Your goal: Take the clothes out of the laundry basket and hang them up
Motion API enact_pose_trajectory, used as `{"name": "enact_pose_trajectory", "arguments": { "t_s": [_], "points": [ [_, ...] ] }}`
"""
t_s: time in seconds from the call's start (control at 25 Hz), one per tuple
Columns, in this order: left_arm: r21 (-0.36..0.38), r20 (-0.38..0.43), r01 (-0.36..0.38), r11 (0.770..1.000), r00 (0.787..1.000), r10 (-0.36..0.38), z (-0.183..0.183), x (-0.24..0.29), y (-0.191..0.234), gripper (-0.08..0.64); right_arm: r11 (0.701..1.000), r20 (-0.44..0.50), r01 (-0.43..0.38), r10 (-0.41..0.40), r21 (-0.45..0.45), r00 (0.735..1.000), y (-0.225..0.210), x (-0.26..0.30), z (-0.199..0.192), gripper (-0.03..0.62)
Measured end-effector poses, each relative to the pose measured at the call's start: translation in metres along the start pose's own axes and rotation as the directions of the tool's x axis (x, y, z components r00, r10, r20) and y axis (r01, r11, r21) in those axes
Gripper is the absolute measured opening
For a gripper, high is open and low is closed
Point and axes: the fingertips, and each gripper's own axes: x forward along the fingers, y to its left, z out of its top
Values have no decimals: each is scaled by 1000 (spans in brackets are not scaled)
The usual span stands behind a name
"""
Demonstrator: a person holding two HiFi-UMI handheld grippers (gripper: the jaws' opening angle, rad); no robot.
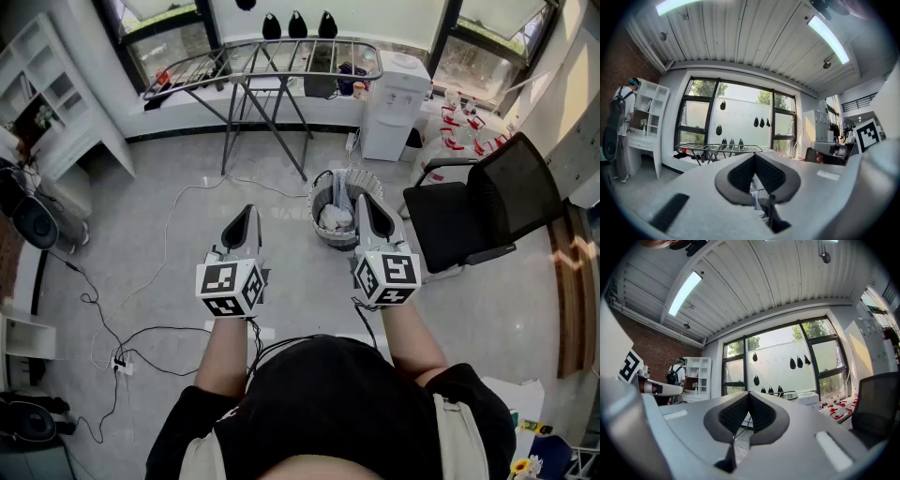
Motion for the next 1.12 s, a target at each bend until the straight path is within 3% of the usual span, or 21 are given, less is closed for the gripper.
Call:
{"name": "enact_pose_trajectory", "arguments": {
  "t_s": [0.36,0.72,1.12],
  "points": [
    [5,6,4,1000,1000,-4,6,-1,13,9,1000,13,5,-5,-5,1000,13,8,4,14],
    [7,13,2,1000,1000,-2,1,-26,49,9,1000,5,-5,5,8,1000,52,18,-2,14],
    [-5,-5,30,1000,1000,-30,-14,-47,91,9,999,-17,51,-51,-10,999,87,18,-21,14]
  ]
}}
